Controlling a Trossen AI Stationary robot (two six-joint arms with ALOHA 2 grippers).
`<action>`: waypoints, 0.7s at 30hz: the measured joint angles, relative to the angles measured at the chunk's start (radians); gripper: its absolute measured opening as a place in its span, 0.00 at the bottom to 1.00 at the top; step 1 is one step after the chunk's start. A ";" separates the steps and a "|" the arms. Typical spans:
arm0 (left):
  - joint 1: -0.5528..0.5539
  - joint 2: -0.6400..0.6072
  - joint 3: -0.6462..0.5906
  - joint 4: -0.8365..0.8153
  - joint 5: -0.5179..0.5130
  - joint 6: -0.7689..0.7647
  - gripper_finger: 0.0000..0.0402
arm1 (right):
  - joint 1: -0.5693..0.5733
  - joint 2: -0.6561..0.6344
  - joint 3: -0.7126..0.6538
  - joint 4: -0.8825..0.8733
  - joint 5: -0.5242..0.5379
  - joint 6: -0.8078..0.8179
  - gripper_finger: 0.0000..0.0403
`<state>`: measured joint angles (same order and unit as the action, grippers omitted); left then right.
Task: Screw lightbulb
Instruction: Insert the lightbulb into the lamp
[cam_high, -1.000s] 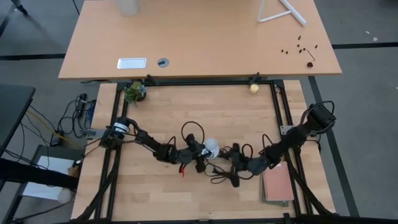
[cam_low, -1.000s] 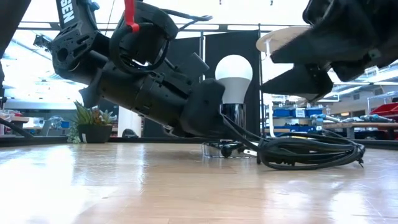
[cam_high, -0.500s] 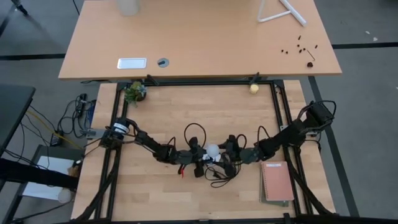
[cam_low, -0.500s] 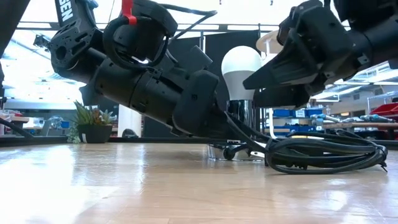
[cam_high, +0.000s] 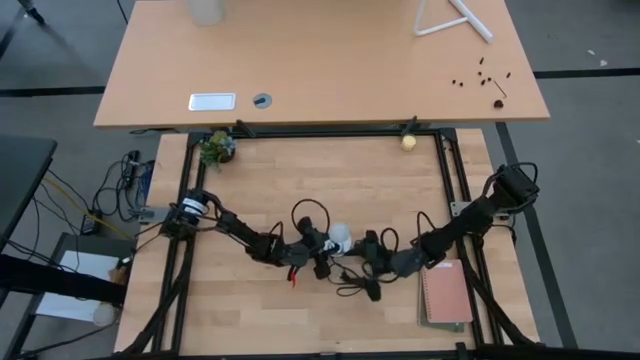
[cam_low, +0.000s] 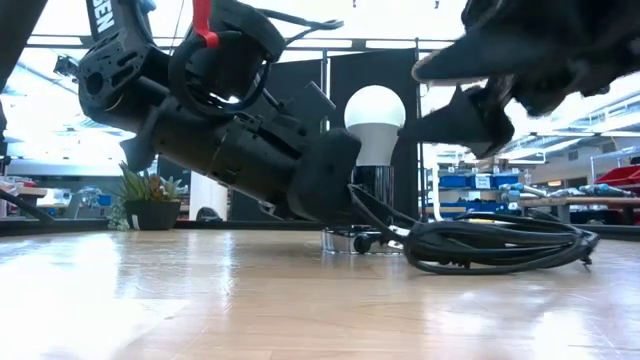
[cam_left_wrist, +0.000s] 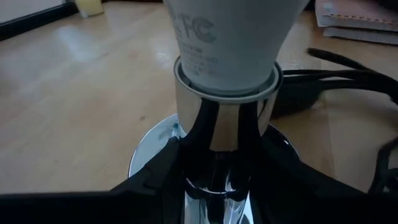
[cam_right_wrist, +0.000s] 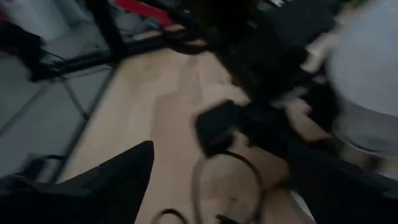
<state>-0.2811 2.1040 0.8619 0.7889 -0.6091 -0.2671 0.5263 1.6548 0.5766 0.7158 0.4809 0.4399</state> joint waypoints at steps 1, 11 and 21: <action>0.000 0.000 0.000 -0.002 -0.002 0.001 0.43 | 0.000 0.001 -0.001 -0.011 0.007 0.003 0.93; -0.001 -0.002 0.000 -0.028 0.045 0.029 0.43 | -0.013 -0.144 0.057 -0.439 0.070 0.032 0.93; -0.006 -0.001 0.000 0.003 0.160 0.140 0.43 | -0.177 -0.168 0.410 -1.184 -0.168 -0.036 0.93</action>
<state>-0.2874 2.1033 0.8623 0.7916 -0.4491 -0.1270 0.3492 1.4873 0.9865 -0.4685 0.3131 0.4042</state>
